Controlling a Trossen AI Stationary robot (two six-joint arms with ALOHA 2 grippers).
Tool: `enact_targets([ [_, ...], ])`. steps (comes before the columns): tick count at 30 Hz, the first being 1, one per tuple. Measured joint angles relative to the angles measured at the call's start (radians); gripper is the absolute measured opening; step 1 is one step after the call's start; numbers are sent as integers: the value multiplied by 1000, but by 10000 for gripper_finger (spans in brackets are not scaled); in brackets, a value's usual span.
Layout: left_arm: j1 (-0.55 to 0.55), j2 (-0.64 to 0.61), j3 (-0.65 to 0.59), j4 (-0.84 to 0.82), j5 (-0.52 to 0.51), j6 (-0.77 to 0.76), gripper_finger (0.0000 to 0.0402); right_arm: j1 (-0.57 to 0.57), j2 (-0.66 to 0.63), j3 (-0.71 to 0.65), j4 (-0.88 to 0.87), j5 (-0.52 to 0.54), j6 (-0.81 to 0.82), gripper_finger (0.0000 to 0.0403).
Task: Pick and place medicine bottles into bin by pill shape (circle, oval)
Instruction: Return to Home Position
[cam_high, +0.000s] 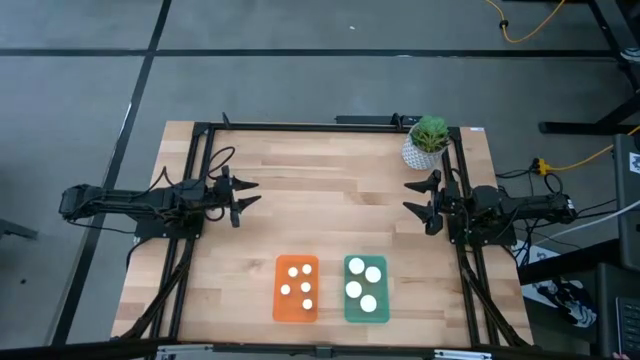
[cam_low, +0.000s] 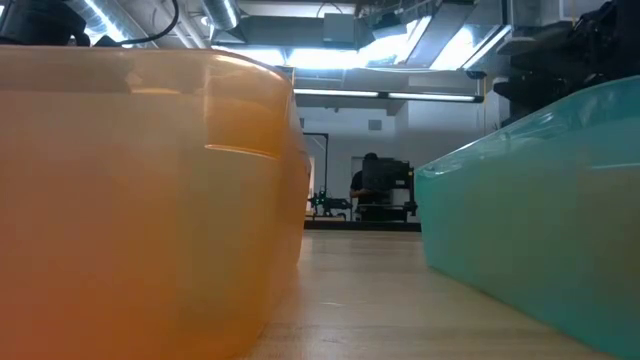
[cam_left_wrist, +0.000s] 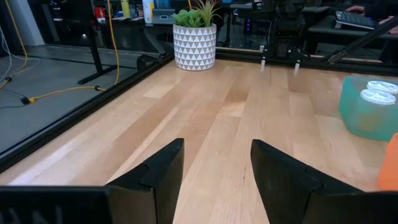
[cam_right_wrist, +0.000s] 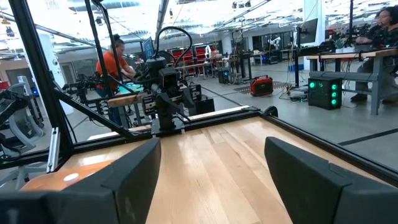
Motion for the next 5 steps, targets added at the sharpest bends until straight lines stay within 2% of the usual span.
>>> enact_targets([
  [5,0,0,0,0,0,0,179,0,0,0,0,0,0,289],
])
